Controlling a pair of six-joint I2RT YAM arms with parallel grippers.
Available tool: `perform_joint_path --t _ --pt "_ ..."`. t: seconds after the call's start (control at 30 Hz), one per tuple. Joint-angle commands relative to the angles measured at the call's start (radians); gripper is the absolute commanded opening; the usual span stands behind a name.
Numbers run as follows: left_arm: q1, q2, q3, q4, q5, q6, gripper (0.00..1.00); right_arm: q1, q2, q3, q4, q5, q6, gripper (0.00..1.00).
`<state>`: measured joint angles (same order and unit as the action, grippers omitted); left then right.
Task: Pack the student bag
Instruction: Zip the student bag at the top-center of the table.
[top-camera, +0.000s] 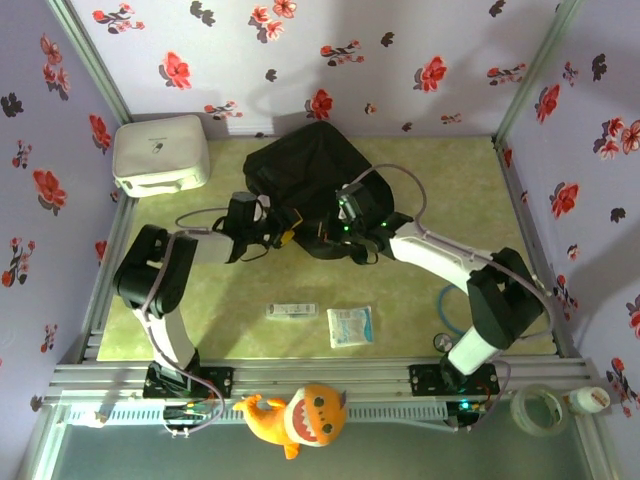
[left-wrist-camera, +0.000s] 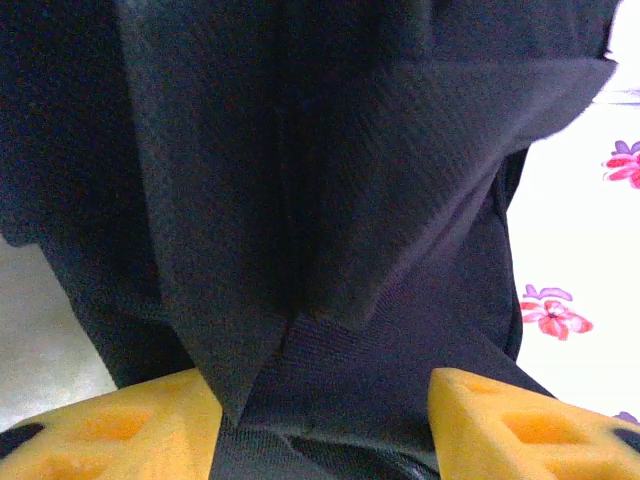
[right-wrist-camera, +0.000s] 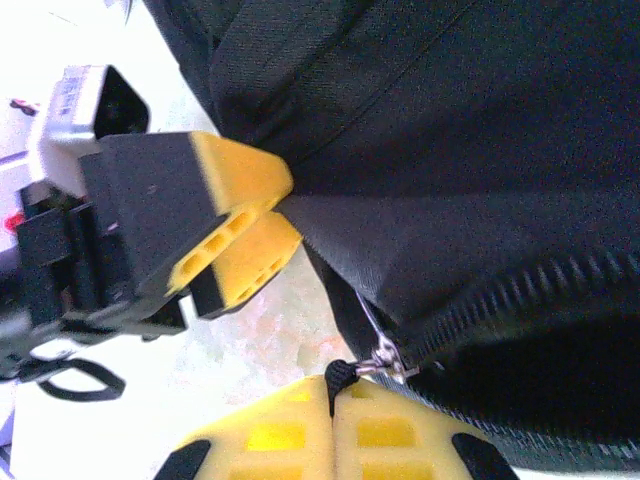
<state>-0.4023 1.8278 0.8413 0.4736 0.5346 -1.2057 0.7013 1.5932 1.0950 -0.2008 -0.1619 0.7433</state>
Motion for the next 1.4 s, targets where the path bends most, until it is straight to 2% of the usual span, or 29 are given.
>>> perform_joint_path --t 0.0,0.07,0.27,0.4,0.97,1.3,1.37 --pt "-0.009 0.035 0.039 0.058 -0.007 -0.034 0.52 0.005 -0.06 -0.023 0.004 -0.009 0.014 0.0" --pt "-0.008 0.04 0.043 0.041 -0.022 -0.027 0.44 0.006 -0.073 -0.031 -0.012 0.005 0.016 0.0" --pt "-0.005 0.042 0.071 -0.055 -0.083 0.048 0.11 0.004 -0.105 -0.057 -0.109 0.102 0.026 0.0" --pt "0.005 0.044 0.079 -0.065 -0.089 0.064 0.0 -0.006 -0.116 -0.079 -0.175 0.164 0.034 0.0" --pt "0.033 0.029 0.081 -0.104 -0.086 0.112 0.0 -0.047 -0.17 -0.134 -0.261 0.309 0.131 0.0" --pt "0.058 0.02 0.111 -0.147 -0.039 0.169 0.0 -0.097 -0.135 -0.145 -0.268 0.295 0.167 0.0" --pt "0.067 0.022 0.137 -0.182 -0.021 0.204 0.0 -0.094 -0.122 -0.142 -0.213 0.241 0.134 0.0"
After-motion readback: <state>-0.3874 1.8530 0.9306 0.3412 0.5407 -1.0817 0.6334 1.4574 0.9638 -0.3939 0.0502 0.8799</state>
